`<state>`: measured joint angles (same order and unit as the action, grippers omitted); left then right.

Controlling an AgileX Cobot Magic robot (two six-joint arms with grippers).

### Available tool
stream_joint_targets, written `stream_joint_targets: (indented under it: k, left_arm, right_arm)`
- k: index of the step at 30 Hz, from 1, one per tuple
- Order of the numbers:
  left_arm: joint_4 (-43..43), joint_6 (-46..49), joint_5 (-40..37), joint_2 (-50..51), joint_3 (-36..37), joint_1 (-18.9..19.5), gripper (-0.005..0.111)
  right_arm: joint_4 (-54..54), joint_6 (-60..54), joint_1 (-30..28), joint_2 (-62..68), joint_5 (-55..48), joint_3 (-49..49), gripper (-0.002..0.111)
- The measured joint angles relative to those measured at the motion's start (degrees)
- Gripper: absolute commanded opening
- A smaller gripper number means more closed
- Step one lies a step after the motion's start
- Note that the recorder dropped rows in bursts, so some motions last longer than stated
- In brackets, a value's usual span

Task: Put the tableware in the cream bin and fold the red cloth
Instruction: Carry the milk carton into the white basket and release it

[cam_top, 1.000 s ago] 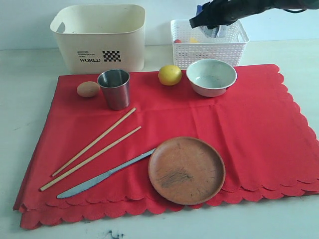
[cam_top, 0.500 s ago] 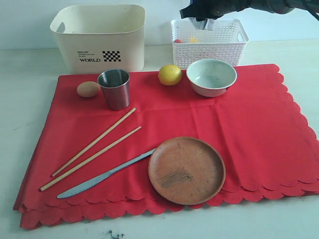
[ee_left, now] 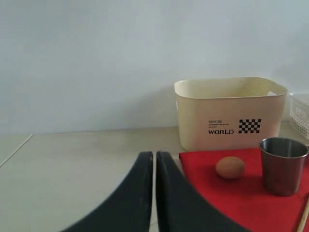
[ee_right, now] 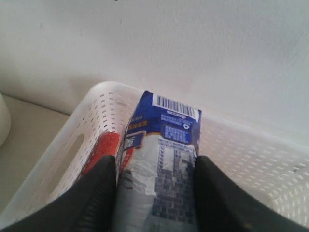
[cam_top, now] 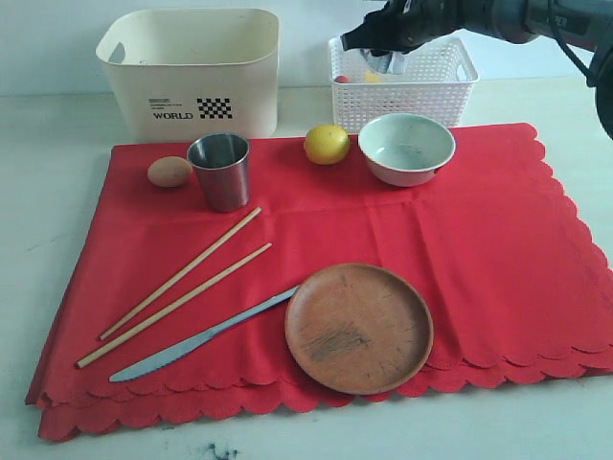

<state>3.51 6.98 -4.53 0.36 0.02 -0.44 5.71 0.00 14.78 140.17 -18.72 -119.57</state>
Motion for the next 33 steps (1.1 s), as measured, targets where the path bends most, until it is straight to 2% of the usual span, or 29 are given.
stream_joint_targets:
  k: [3, 8, 14, 16, 22, 33]
  left_arm:
    - [0.0, 0.0, 0.0, 0.0, 0.0, 0.0, 0.005]
    - [0.0, 0.0, 0.0, 0.0, 0.0, 0.0, 0.005]
    - [0.0, 0.0, 0.0, 0.0, 0.0, 0.0, 0.005]
    - [0.0, 0.0, 0.0, 0.0, 0.0, 0.0, 0.005]
    - [0.0, 0.0, 0.0, 0.0, 0.0, 0.0, 0.005]
    - [0.0, 0.0, 0.0, 0.0, 0.0, 0.0, 0.005]
  right_arm:
    - [0.0, 1.39, 0.0, 0.48, -0.12, -0.12, 0.017]
    - [0.12, 4.77, 0.0, 0.57, 0.58, -0.12, 0.047]
    - [0.22, 5.56, 0.0, 0.57, 2.31, -0.63, 0.072]
    - [0.22, 5.81, 0.0, 0.45, 2.73, -0.63, 0.078]
    - [0.22, 9.12, 0.0, 0.05, 1.07, -0.63, 0.078]
    - [0.22, 7.44, 0.0, -8.41, -14.06, -0.63, 0.078]
